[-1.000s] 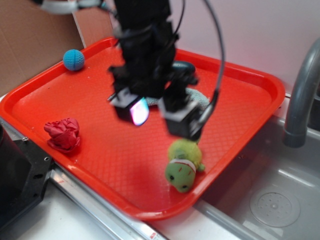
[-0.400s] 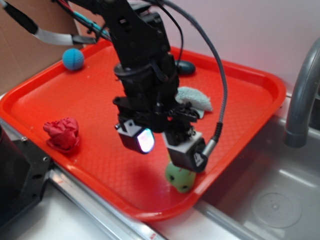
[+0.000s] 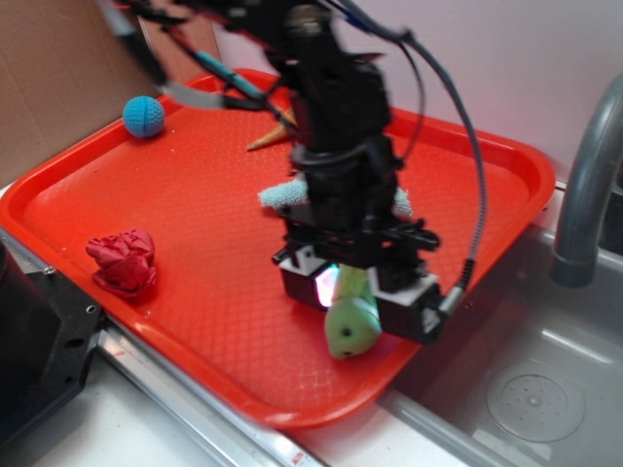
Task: Grab the green animal.
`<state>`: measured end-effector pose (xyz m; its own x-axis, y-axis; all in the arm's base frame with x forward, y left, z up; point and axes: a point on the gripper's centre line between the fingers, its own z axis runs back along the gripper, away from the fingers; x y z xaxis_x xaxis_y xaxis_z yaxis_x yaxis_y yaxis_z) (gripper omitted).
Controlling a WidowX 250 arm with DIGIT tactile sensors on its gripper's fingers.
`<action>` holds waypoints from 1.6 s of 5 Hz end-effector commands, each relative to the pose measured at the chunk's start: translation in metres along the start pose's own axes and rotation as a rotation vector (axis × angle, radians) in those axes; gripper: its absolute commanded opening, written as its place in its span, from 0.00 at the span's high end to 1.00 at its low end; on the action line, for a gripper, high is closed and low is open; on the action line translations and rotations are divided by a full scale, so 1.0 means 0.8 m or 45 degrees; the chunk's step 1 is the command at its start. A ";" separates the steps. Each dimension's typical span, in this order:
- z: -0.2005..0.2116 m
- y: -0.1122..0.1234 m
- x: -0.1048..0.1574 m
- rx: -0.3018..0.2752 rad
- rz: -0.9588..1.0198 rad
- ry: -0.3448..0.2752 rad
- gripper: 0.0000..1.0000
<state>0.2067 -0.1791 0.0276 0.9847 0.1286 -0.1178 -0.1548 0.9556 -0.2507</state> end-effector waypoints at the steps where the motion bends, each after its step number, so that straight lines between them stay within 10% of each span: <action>1: 0.015 -0.004 0.003 0.065 -0.088 0.044 1.00; 5: 0.267 0.041 -0.045 0.296 -0.274 -0.235 1.00; 8: 0.306 0.122 -0.052 0.307 -0.076 -0.307 1.00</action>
<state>0.1739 -0.0208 0.2316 0.9901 0.1123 0.0843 -0.1129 0.9936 0.0019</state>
